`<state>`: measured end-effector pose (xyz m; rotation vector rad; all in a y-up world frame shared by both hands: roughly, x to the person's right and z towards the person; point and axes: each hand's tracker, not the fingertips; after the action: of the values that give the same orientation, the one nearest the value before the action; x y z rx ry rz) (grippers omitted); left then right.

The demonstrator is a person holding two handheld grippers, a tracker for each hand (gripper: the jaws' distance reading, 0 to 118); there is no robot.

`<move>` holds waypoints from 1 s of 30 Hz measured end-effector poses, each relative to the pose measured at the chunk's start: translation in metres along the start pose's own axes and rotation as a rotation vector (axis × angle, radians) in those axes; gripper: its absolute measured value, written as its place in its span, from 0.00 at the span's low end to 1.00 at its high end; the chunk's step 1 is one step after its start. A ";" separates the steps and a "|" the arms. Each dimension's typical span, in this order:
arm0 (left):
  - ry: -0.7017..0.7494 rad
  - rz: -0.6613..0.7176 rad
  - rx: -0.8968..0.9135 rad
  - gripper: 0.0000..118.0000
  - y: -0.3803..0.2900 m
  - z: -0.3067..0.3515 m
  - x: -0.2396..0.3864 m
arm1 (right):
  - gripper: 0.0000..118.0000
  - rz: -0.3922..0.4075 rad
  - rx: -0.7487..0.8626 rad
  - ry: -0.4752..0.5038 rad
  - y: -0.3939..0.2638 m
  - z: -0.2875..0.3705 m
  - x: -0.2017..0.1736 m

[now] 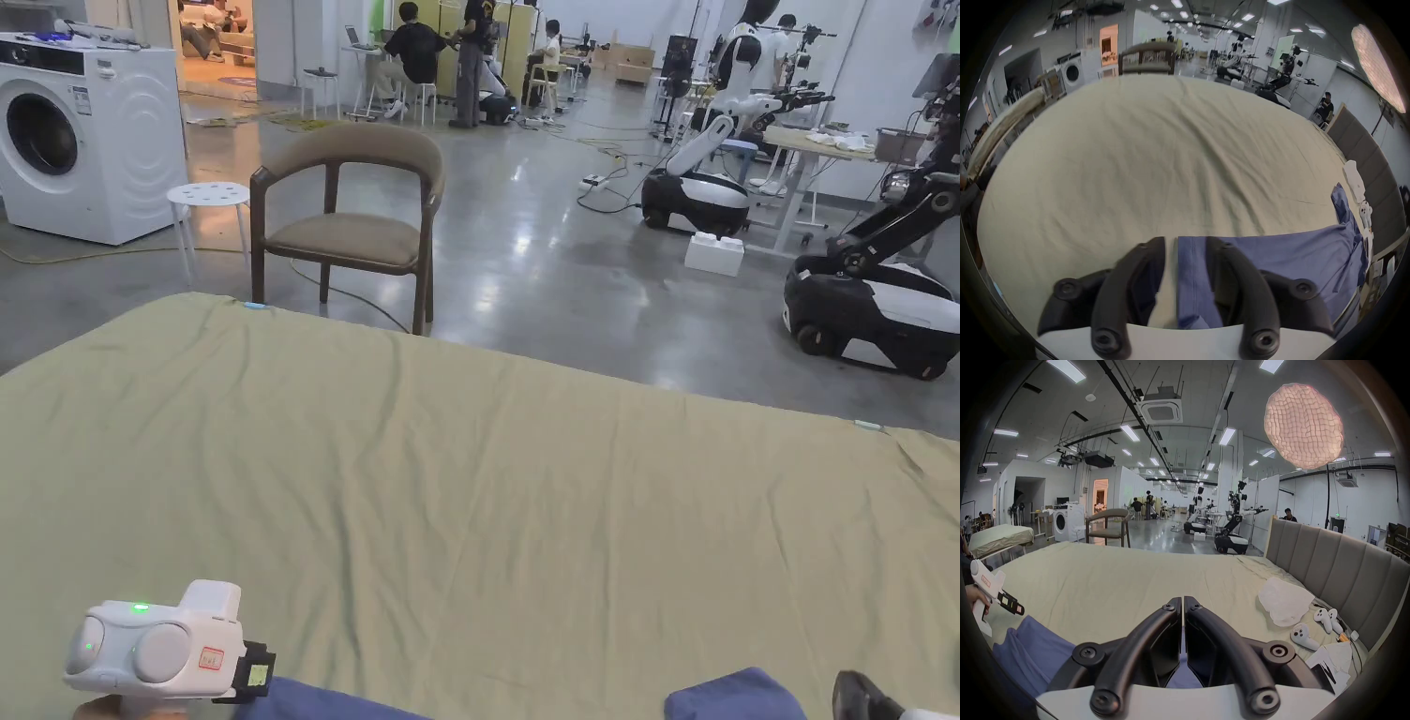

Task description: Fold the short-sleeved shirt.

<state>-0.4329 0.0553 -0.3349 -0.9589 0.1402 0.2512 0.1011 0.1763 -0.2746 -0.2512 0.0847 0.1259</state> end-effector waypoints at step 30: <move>0.013 -0.149 0.184 0.01 -0.040 0.064 0.046 | 0.59 -0.043 -0.806 0.073 -0.117 -0.226 0.088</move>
<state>-0.3774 0.0932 -0.2775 -0.7845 0.1014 0.0928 0.1880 0.0168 -0.4733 -1.0624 0.0981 0.1026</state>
